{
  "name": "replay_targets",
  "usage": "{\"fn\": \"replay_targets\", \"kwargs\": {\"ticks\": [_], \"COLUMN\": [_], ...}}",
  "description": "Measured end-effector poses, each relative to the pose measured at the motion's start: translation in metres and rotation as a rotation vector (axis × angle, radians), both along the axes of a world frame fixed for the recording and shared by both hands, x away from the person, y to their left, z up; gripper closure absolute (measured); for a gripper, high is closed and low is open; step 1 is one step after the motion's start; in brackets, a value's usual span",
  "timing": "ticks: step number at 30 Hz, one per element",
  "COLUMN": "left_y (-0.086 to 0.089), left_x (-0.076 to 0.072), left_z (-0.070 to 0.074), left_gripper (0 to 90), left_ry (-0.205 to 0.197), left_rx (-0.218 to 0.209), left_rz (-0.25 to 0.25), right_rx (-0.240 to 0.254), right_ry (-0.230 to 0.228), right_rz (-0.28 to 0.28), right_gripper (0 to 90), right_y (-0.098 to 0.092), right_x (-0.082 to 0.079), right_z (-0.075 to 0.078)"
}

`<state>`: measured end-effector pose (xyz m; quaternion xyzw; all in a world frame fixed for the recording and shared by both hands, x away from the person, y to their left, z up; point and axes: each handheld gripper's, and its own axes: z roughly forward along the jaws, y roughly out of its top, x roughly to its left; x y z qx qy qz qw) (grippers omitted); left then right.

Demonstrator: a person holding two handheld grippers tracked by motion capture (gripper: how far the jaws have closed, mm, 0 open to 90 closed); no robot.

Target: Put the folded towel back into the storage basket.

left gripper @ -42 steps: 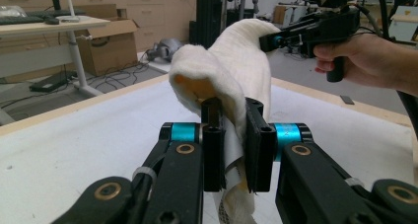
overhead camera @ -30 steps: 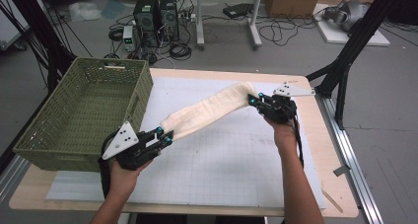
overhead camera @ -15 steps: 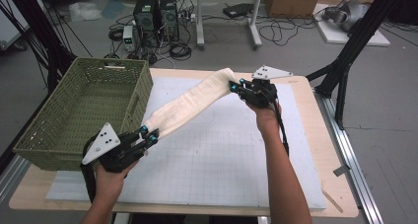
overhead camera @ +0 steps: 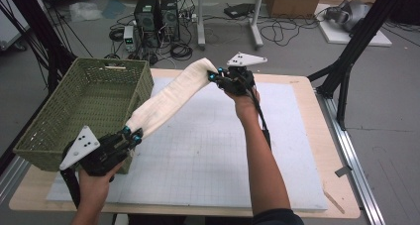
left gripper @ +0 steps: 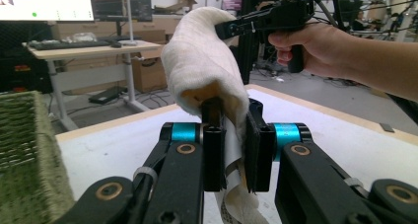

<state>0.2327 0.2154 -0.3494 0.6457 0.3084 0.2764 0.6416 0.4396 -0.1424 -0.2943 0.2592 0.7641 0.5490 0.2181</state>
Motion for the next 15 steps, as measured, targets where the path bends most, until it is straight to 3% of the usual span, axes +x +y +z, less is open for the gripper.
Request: {"fn": "replay_targets", "kwargs": {"ticks": [13,15], "left_y": [0.022,0.026], "left_x": [-0.006,-0.007], "left_z": [0.001,0.002], "left_gripper": [80.5,80.5], "left_ry": [-0.001,-0.003], "left_rx": [-0.011,-0.018], "left_rz": [0.065,0.077], "right_rx": [-0.009,0.000], "right_ry": [0.006,-0.011], "right_rz": [0.051,0.054], "right_gripper": [81.9,81.9], "right_y": [0.049,0.058], "right_x": [0.024,0.026], "right_z": [0.009,0.011]}}
